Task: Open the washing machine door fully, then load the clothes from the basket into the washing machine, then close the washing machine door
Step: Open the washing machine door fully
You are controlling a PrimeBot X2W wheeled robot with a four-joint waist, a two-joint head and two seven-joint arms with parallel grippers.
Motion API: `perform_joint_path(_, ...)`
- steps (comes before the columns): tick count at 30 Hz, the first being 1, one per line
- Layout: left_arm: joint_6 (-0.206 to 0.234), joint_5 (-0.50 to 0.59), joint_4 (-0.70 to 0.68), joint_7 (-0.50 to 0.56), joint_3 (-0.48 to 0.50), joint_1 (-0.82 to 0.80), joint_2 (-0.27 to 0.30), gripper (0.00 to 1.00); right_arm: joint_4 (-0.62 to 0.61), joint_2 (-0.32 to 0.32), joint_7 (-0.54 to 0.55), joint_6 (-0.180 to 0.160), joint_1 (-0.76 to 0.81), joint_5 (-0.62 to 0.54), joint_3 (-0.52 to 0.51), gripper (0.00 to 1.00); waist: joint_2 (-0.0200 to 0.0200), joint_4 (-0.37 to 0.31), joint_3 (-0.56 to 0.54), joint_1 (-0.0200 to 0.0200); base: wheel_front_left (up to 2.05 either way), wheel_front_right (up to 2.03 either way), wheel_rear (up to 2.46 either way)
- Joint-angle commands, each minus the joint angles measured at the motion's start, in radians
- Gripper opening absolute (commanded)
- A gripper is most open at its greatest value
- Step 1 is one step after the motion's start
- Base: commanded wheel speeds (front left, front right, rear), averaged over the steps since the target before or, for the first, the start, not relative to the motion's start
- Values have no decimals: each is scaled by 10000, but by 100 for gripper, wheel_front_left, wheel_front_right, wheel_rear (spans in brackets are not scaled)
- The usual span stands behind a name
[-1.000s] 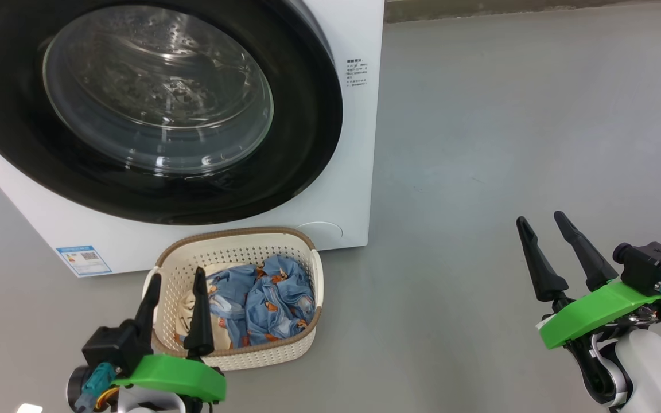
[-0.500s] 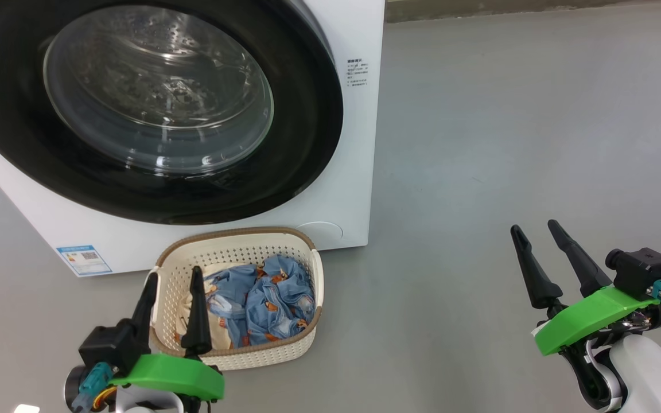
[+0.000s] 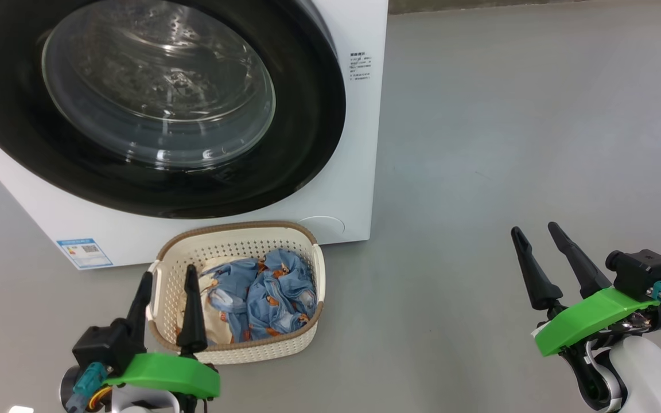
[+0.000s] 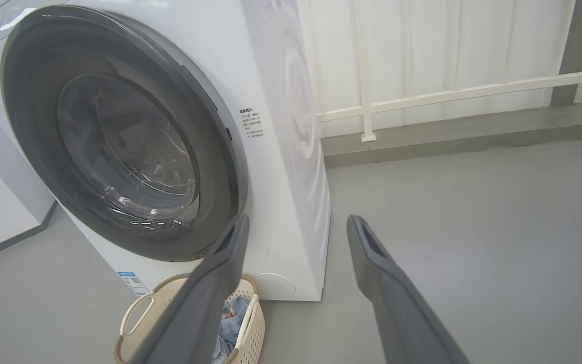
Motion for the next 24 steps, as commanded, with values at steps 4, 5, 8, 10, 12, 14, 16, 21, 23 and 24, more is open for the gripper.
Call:
perform_joint_path(4,98,-3,-322,-120,353,-351,112,100,-138,-250,-122,58,-296,236,-20,100,0,107,147,0,0,0,0)
perform_joint_path(5,110,-4,-329,-120,344,-353,112,100,-132,-269,-122,58,-359,246,-31,100,0,128,196,0,0,0,0)
perform_joint_path(8,119,4,-357,-120,306,-373,112,100,-122,-314,-122,58,-502,280,-50,100,0,180,286,0,0,0,0)
perform_joint_path(10,132,4,-399,-120,270,-397,112,100,-105,-370,-122,58,-648,337,-78,100,0,244,383,0,0,0,0)
perform_joint_path(12,152,-8,-454,-120,226,-435,112,100,-114,-420,-122,58,-790,426,-140,100,0,322,488,0,0,0,0)
perform_joint_path(14,173,-21,-506,-120,178,-476,112,100,-120,-464,-122,58,-918,541,-203,100,0,404,595,0,0,0,0)
perform_joint_path(16,182,-42,-580,-120,139,-508,112,100,-119,-517,-122,58,-1064,706,-256,100,0,489,710,0,0,0,0)
perform_joint_path(21,246,-81,-734,-120,38,-544,112,100,-136,-648,-122,58,-1461,1188,-364,100,0,708,998,0,0,0,0)
perform_joint_path(23,266,-98,-784,-120,-21,-578,112,100,-123,-710,-122,58,-1646,1488,-384,100,0,807,1123,0,0,0,0)
perform_joint_path(24,279,-106,-812,-120,-48,-601,112,100,-123,-746,-122,58,-1738,1648,-393,100,0,859,1186,0,0,0,0)
